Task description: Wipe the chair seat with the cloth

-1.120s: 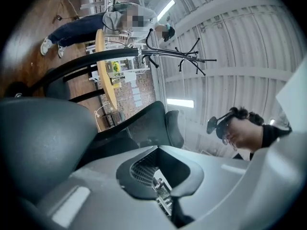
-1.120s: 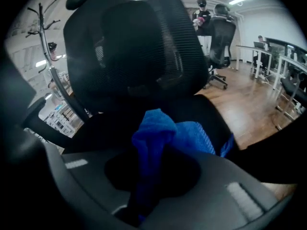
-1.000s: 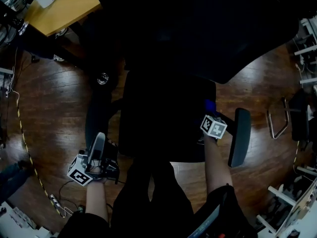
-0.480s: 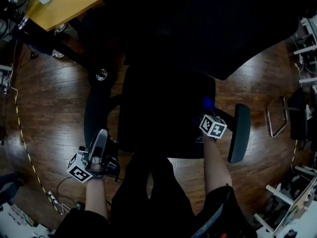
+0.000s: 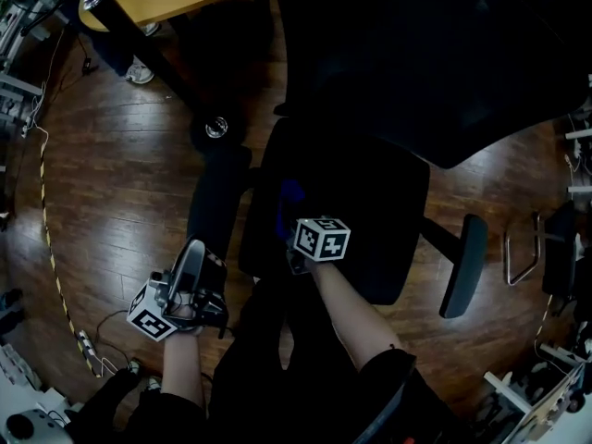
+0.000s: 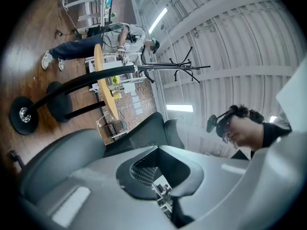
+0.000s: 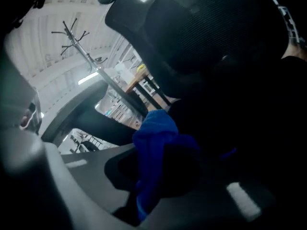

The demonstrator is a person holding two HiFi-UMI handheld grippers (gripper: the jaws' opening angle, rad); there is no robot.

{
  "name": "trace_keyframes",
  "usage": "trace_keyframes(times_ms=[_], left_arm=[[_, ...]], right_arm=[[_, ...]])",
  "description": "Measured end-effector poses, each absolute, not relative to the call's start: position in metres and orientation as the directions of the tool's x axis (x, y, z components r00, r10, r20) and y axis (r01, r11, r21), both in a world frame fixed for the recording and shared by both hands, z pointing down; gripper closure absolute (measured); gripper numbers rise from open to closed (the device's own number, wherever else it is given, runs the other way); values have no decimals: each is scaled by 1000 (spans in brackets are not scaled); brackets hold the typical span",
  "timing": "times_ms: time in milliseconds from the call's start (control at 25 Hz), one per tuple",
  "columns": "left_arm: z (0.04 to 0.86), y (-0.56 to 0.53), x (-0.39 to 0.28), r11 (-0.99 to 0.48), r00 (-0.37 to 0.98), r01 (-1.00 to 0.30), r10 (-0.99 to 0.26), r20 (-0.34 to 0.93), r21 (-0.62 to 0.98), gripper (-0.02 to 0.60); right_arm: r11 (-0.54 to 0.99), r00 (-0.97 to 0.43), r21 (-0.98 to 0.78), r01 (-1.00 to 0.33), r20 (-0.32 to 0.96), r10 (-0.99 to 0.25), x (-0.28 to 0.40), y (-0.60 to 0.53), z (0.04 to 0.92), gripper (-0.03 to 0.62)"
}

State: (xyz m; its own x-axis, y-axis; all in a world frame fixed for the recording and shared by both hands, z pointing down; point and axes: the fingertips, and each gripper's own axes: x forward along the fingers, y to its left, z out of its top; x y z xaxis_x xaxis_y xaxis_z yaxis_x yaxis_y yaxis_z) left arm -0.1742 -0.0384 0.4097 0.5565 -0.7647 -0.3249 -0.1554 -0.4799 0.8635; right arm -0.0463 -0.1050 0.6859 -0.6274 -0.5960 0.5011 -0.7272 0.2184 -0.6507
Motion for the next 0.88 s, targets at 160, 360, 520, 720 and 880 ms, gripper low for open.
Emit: trace_keyframes(times_ms=[160,360,520,720,880], left_arm=[[415,-32,-188,-468,524,-171,-788,-323,867,581],[419,-28,-192,-465,523,-174,-790,-319,868,581],[425,-28,-186,-464,540,-168,-781,-313,870,581],[421,-35,-169,-486,586,-150,-745,-318,861,581],[417,-40,-141,-501,629,-126,-708,-321,856,581]], right_arm=[[276,-657,-612,-741,575,-488,-97,-97,709,534],[295,-615,-551,-781,596,-516,-100,-92,721,534],[214,-542,-524,-825,623,-565,-63,-86,732,534],[75,-421,-478,-875,676,-605,15,-73,746,534],[-24,-327,-437,-899,708,-625,95,-53,751,534]])
